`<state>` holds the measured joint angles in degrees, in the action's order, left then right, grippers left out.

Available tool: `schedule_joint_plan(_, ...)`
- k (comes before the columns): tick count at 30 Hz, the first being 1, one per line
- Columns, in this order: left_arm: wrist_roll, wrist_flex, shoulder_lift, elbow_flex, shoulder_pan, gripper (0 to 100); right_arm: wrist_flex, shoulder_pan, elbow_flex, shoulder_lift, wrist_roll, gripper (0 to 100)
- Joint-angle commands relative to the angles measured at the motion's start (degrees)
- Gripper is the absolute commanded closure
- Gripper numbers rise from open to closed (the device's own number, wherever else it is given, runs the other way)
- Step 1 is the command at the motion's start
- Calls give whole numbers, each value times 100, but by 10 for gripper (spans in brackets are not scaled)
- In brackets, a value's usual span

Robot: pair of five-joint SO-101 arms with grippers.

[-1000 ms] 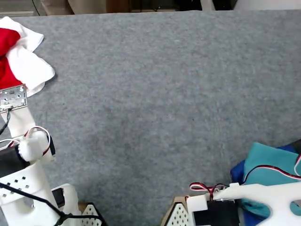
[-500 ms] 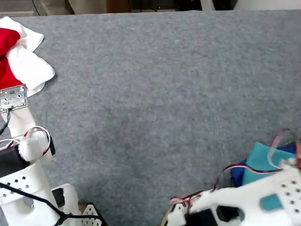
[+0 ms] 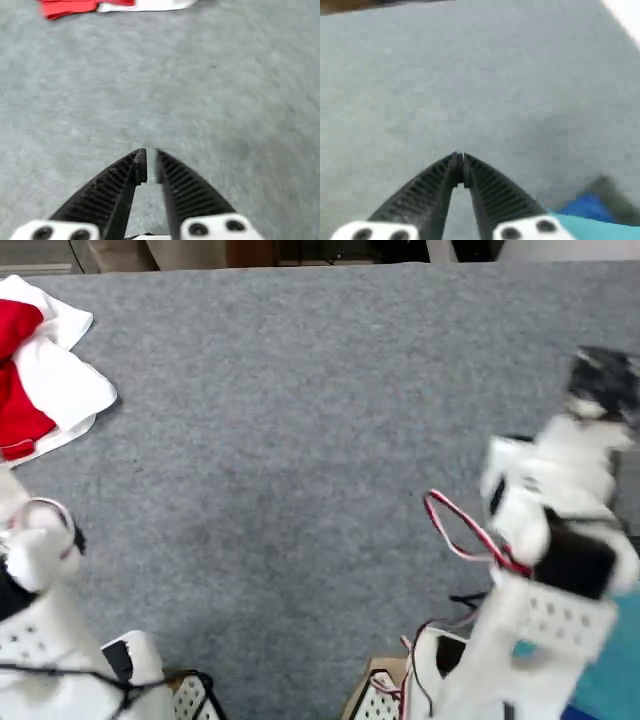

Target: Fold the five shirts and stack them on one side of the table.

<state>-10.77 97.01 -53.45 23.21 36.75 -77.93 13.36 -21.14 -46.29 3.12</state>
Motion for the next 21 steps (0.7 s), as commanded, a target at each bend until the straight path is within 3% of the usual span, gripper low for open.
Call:
schedule_joint_plan(1, 18, -26, 971, -879, 712, 865, 149, -760, 312, 681, 149, 991)
schedule_joint_plan(7, -9, -510, 3143, -2866, 1433, 849, -220, -1358, 1279, 1868, 193, 991)
schedule_joint_plan(15, 44, -809, 6686, -5749, 1468, 808, -1266, -1912, 3442, 3837, 193, 991)
schedule_joint_plan(21, 668, -1196, 9024, -8651, 1451, 789, -2022, -1938, 4655, 5279, 193, 991)
